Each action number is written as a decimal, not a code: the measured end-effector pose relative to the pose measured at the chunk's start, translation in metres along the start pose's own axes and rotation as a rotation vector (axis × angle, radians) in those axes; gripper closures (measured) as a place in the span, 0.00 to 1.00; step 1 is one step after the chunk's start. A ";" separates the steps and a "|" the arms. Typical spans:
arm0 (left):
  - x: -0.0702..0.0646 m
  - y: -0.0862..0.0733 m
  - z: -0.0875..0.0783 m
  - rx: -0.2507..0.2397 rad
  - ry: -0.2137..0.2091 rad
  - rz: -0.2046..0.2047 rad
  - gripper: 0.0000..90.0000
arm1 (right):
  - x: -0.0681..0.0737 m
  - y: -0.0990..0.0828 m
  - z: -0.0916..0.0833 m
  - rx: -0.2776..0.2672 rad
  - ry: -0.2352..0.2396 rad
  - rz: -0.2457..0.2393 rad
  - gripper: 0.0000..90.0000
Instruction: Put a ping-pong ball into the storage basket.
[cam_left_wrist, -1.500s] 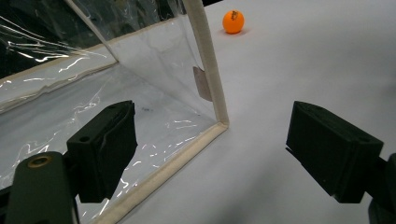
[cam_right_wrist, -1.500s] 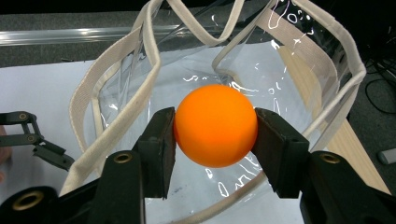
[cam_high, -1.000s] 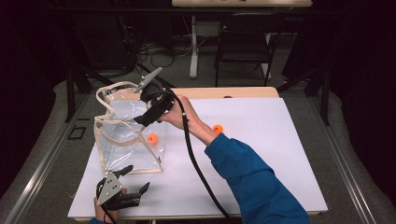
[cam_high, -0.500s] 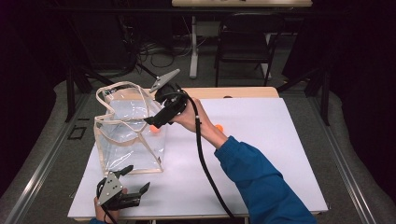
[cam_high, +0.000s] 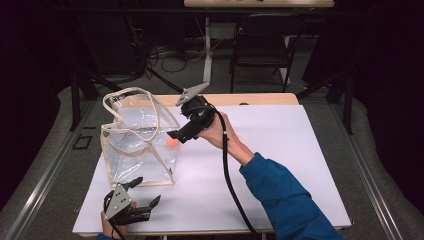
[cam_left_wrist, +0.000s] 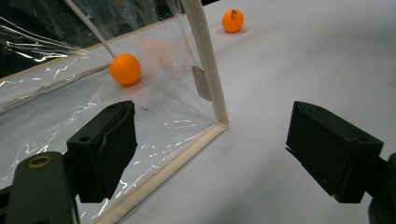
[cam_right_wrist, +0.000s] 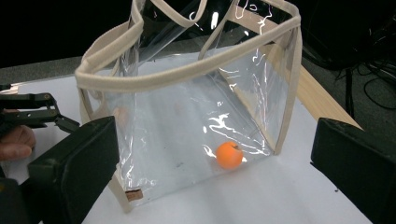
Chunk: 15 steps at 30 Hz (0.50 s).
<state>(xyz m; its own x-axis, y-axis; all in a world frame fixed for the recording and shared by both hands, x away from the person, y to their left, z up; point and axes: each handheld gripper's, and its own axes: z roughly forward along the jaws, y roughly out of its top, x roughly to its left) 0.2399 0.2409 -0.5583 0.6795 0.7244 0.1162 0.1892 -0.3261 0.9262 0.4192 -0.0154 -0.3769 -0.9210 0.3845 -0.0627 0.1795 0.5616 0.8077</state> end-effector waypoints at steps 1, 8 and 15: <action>0.000 0.000 0.000 0.000 0.000 0.000 0.18 | 0.000 0.000 0.000 0.000 0.000 0.000 0.00; 0.000 0.000 0.000 -0.001 -0.001 0.000 0.18 | 0.000 -0.017 -0.006 -0.008 -0.009 0.008 0.00; 0.000 0.000 0.000 0.001 0.001 0.001 0.18 | 0.000 -0.040 -0.007 0.006 -0.014 0.020 0.00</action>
<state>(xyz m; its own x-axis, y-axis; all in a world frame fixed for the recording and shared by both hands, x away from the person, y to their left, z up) 0.2401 0.2409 -0.5584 0.6791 0.7246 0.1174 0.1891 -0.3272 0.9258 0.4097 -0.0428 -0.4052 -0.9125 0.4055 -0.0548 0.1997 0.5583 0.8052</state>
